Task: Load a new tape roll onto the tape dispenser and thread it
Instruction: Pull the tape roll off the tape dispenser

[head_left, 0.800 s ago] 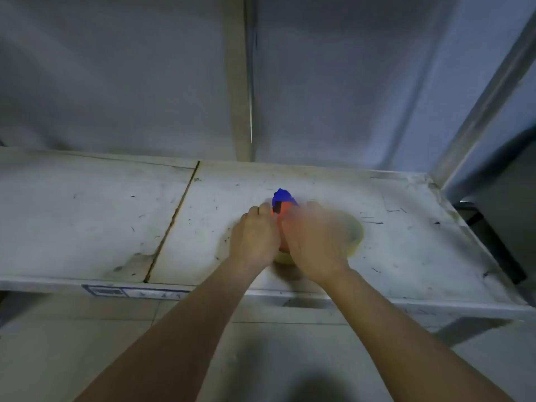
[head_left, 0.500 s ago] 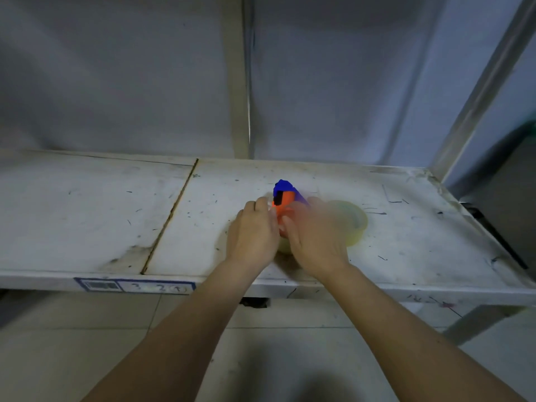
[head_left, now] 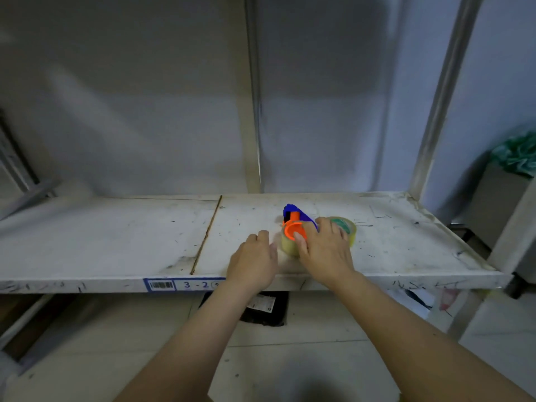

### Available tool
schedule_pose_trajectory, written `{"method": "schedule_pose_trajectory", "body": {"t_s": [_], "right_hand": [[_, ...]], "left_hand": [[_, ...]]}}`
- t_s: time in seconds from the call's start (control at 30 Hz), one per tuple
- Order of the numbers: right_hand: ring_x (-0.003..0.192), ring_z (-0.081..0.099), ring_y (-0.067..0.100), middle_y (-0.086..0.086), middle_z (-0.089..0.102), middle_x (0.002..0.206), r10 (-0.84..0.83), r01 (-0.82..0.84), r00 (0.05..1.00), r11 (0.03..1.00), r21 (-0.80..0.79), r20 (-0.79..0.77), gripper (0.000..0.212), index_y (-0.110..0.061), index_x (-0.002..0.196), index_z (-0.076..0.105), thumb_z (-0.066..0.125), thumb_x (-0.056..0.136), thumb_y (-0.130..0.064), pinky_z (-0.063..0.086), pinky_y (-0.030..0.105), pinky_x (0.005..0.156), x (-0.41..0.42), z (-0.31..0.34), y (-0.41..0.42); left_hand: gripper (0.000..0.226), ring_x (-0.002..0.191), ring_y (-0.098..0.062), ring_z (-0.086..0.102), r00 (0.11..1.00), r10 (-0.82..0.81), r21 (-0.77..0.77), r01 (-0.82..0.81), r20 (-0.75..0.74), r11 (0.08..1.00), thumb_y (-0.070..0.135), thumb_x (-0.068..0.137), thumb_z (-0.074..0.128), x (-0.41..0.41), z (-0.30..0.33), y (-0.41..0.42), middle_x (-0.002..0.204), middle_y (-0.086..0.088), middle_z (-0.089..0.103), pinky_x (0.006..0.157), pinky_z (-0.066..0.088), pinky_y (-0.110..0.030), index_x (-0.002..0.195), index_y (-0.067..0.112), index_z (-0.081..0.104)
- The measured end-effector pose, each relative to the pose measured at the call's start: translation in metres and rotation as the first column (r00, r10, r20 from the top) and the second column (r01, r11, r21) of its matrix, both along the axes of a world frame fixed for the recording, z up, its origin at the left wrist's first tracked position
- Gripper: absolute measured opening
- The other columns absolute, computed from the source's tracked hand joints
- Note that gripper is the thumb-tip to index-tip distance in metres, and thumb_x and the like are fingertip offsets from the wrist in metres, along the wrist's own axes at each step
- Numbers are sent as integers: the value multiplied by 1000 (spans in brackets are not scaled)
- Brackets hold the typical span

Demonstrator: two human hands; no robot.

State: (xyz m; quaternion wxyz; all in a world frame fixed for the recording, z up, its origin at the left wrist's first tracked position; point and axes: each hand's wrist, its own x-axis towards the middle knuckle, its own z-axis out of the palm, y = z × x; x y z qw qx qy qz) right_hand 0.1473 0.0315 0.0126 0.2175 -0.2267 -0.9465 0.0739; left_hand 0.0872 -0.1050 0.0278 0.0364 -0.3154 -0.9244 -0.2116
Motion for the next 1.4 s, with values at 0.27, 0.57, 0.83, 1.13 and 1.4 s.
{"method": "schedule_pose_trajectory", "body": {"t_s": [0.27, 0.57, 0.83, 1.13, 1.4], "right_hand": [[114, 45, 31, 12, 50, 124, 37, -37, 999, 998, -47, 8, 43, -17, 121, 51, 29, 95, -43, 40, 45, 91, 35, 7, 5], [108, 44, 35, 17, 45, 121, 66, -60, 992, 997, -55, 106, 41, -22, 125, 43, 48, 88, -38, 42, 45, 85, -17, -17, 22], [131, 30, 40, 21, 29, 145, -30, 33, 974, 999, -8, 223, 48, -21, 131, 40, 54, 86, -27, 30, 50, 103, -62, -39, 44], [113, 43, 37, 15, 49, 125, -18, 26, 990, 998, -59, 141, 39, -24, 111, 64, 52, 84, -49, 39, 44, 91, -79, -40, 48], [97, 54, 25, 7, 61, 95, 11, -209, 949, 772, -601, -315, 28, -34, 59, 50, 65, 70, -55, 42, 30, 76, -77, -26, 40]], "left_hand": [[45, 119, -31, 49, 999, -12, 69, 8, 52, 998, 34, 101, 29, 30, 14, 13, 133, -15, 50, 93, 41, -41, 139, 11, 35], [40, 114, -31, 50, 994, -7, 90, -2, 107, 996, 29, 100, 31, -4, -18, 42, 127, -16, 51, 89, 42, -39, 134, 8, 40], [41, 113, -30, 51, 969, -47, 223, -8, 244, 975, 29, 100, 33, -51, -55, 78, 126, -14, 55, 94, 43, -43, 136, 12, 41], [33, 106, -24, 55, 905, -23, 428, -178, 424, 886, 26, 101, 33, -61, -55, 87, 119, -5, 59, 80, 40, -31, 128, 10, 45], [24, 82, -23, 64, 358, -436, 536, -741, 825, 405, 23, 100, 41, -73, -37, 71, 92, -13, 66, 74, 52, -33, 103, 7, 60]]}}
